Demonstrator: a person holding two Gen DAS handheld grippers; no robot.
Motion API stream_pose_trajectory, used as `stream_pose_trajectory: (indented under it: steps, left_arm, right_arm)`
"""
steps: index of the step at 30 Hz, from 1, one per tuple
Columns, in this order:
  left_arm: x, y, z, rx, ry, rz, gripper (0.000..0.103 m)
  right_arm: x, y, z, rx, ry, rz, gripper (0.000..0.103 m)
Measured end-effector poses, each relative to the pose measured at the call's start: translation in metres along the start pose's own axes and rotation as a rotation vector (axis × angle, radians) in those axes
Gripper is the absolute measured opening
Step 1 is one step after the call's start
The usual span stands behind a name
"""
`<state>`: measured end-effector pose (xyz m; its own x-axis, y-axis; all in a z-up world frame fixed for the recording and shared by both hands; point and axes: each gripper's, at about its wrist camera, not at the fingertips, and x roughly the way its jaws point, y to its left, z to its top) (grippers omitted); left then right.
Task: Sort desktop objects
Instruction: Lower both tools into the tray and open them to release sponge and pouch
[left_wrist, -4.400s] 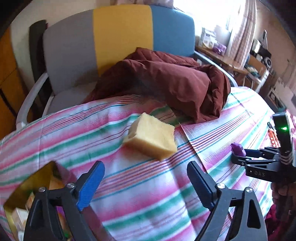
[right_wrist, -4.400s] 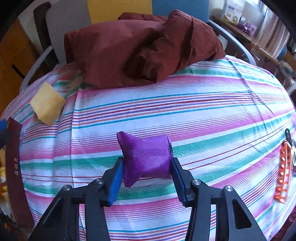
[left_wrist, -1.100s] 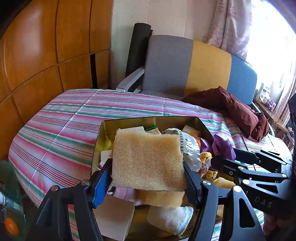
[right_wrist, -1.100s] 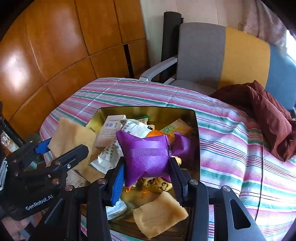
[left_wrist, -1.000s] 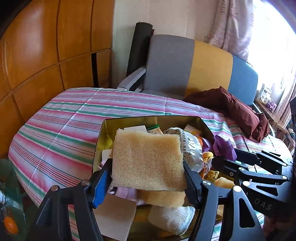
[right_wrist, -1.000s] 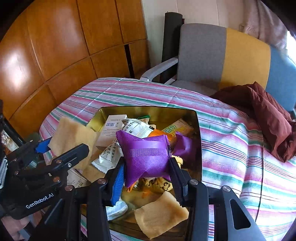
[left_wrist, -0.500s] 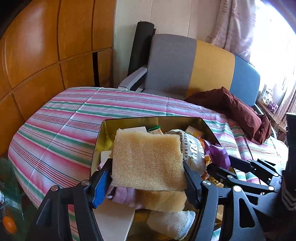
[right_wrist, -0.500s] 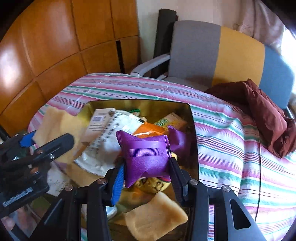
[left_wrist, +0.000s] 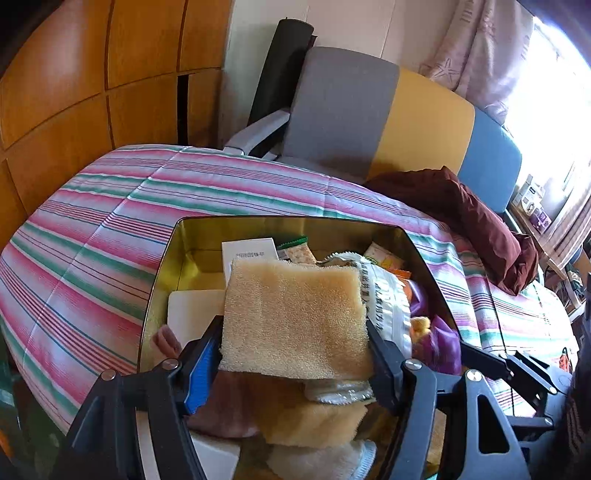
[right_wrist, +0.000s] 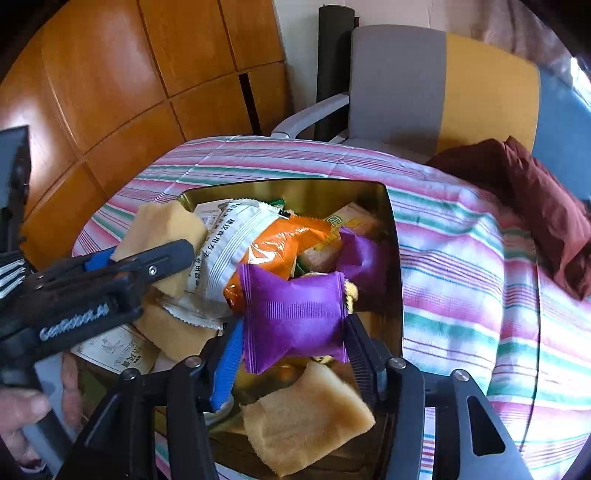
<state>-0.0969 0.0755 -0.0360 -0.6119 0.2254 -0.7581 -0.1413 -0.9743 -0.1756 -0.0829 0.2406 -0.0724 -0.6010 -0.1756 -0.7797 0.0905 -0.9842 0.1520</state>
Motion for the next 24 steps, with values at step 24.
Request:
stream_pose_trajectory:
  steps: [24]
  left_arm:
    - [0.025, -0.01, -0.001, 0.064, 0.031, 0.063, 0.07]
  right_arm:
    - [0.023, 0.0, 0.003, -0.036, 0.025, -0.066, 0.044]
